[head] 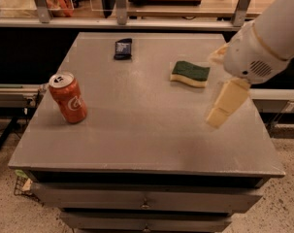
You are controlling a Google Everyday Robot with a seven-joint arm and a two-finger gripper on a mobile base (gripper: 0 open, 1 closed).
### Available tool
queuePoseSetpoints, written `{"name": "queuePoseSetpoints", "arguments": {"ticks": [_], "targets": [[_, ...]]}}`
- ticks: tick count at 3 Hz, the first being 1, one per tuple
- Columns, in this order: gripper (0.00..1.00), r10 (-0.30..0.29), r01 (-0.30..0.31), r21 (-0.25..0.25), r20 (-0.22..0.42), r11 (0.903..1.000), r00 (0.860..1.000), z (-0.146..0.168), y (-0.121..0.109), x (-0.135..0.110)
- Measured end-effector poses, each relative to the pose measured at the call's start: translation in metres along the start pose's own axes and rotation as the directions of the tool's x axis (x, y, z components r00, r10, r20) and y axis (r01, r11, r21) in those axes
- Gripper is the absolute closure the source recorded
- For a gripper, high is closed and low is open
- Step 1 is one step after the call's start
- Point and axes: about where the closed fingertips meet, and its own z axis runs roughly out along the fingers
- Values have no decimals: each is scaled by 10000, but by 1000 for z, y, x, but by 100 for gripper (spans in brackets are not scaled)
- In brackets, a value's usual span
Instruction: Move coke can near rxbar blueberry
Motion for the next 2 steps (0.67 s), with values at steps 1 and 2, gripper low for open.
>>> {"name": "queuePoseSetpoints", "arguments": {"ticks": [1,2], "targets": [[0,-142,231,-516,1665,9984,9859,39,5,-63],[0,-200,368,-572,2705,9977,9625,58,11,-120]]}}
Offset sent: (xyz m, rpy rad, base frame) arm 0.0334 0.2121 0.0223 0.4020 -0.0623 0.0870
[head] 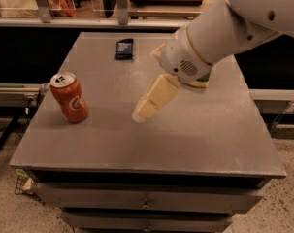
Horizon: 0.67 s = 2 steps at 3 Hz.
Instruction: Move coke can near rxbar blueberry
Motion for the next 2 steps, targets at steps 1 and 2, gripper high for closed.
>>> {"name": "queuePoseSetpoints", "arguments": {"ticks": [1,2], "targets": [[0,-18,13,176,292,9998,9996,5,-2,-15],[0,-38,31,131,576,9999,9983,3,-2,-18]]}}
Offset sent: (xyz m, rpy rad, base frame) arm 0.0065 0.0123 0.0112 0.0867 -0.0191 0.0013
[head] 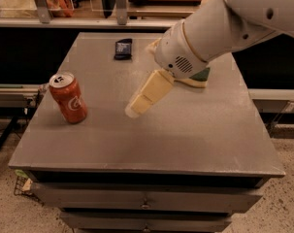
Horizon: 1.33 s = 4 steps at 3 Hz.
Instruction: Move coke can near rxbar blueberry
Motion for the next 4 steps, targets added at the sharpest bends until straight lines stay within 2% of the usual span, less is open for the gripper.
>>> {"name": "queuePoseSetpoints", "arguments": {"ticks": [1,2,3,4], "targets": [[0,54,-30,-239,1024,9997,9947,26,5,-13],[0,152,-62,-412,2208,9991,9752,62,5,-40],[0,283,-97,-600,3190,9982,9473,105,4,-71],[0,481,-234,-753,3459,9969,9371,132,9,-80]]}}
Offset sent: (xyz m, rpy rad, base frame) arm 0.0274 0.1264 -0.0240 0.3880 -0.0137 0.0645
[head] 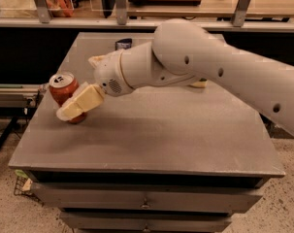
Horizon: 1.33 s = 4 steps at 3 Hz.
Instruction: Move coke can near rxbar blueberry
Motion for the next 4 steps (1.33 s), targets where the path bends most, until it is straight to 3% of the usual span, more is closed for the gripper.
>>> {"name": "queuePoseSetpoints", "arguments": {"ticks": [1,2,4], "targets": [[0,289,-291,96,184,9995,9994,19,0,7],[16,491,-502,303,357,9983,9982,29,-1,12],[63,546,-599,1084,513,9923,9972,11,-21,13]]}}
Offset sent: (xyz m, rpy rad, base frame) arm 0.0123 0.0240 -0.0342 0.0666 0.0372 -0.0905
